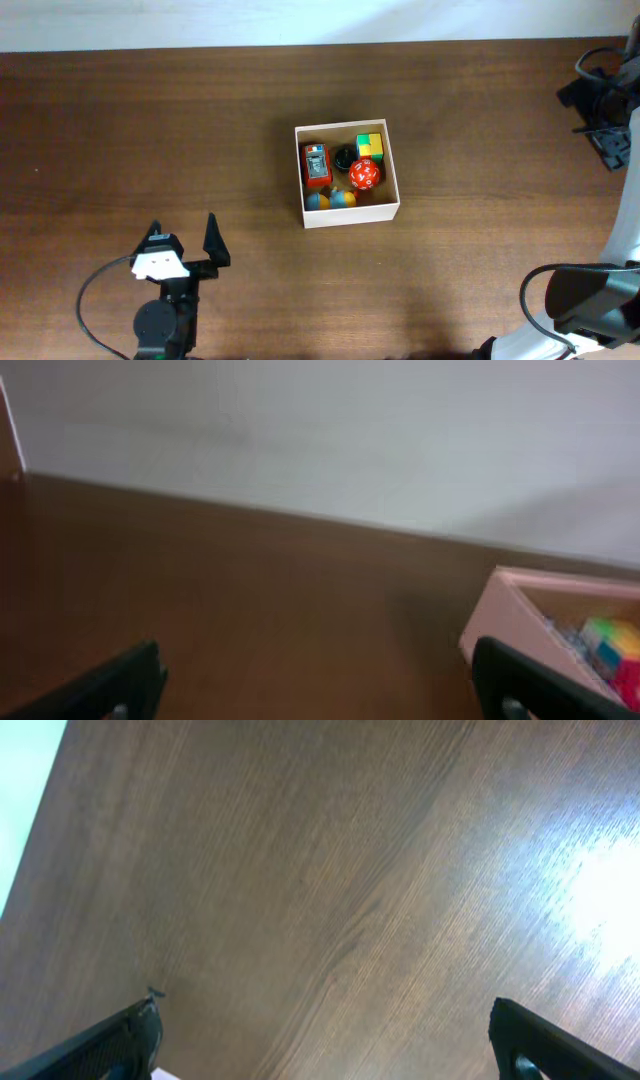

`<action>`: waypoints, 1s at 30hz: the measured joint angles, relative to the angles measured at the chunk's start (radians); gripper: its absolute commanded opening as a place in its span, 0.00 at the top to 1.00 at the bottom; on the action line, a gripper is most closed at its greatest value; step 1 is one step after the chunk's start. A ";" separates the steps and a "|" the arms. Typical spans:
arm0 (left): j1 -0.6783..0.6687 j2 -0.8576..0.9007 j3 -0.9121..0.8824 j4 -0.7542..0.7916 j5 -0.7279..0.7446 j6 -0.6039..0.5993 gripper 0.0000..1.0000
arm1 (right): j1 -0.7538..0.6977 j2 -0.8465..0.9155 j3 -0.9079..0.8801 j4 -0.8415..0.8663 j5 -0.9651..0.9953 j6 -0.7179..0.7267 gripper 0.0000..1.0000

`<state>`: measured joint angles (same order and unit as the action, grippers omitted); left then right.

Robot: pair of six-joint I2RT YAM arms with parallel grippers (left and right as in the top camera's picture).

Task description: Pack container

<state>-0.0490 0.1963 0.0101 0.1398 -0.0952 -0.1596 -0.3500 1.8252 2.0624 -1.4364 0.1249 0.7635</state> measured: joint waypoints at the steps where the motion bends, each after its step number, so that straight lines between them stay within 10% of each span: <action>1: -0.003 -0.025 0.000 -0.033 0.000 0.010 0.01 | 0.000 0.000 0.000 0.000 0.000 0.000 0.01; 30: -0.029 -0.180 -0.001 -0.208 0.002 0.198 0.01 | 0.000 0.000 0.000 0.000 0.000 0.001 0.01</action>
<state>-0.0784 0.0166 0.0093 -0.0677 -0.0937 0.0387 -0.3500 1.8252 2.0624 -1.4364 0.1249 0.7643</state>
